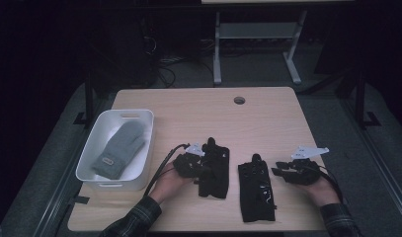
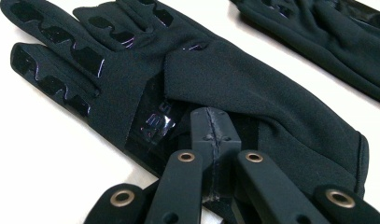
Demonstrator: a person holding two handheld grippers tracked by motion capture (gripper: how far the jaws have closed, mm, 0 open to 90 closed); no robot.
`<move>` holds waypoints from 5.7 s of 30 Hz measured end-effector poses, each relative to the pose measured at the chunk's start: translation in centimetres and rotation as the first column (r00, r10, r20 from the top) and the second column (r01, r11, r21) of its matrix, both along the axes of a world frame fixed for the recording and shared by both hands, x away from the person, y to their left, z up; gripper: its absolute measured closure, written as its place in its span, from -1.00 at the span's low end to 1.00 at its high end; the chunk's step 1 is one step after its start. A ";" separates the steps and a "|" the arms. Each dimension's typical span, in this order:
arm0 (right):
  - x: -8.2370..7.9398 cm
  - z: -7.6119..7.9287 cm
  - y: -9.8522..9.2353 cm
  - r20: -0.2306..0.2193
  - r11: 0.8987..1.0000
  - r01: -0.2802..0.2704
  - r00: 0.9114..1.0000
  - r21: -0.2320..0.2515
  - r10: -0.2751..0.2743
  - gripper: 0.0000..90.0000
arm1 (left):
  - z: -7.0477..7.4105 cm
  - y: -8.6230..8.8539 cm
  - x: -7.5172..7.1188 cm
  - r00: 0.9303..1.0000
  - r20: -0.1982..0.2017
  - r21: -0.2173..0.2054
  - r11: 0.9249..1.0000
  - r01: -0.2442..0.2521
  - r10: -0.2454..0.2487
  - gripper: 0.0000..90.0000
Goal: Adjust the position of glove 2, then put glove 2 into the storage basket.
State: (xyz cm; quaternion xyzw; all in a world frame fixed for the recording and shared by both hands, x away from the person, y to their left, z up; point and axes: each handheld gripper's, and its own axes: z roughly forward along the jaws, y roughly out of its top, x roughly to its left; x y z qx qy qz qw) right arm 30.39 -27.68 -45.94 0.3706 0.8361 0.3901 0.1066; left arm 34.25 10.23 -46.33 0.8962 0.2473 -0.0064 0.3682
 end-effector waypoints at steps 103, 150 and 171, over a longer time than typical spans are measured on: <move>-0.4 -0.6 6.2 -0.065 0.984 -0.164 0.985 -0.066 0.160 1.00 | 4.1 1.1 -0.9 0.995 -0.099 -0.283 0.957 -0.058 0.031 0.95; 0.2 0.1 4.9 -0.007 0.996 -0.068 0.998 -0.063 0.067 0.66 | 3.5 -5.0 -1.9 0.987 -0.100 -0.253 0.962 0.100 -0.129 0.96; 2.1 -1.9 1.0 0.026 0.987 0.142 0.990 -0.074 -0.140 -0.50 | 0.8 -8.8 -4.9 0.968 -0.079 -0.059 0.971 0.233 -0.238 0.98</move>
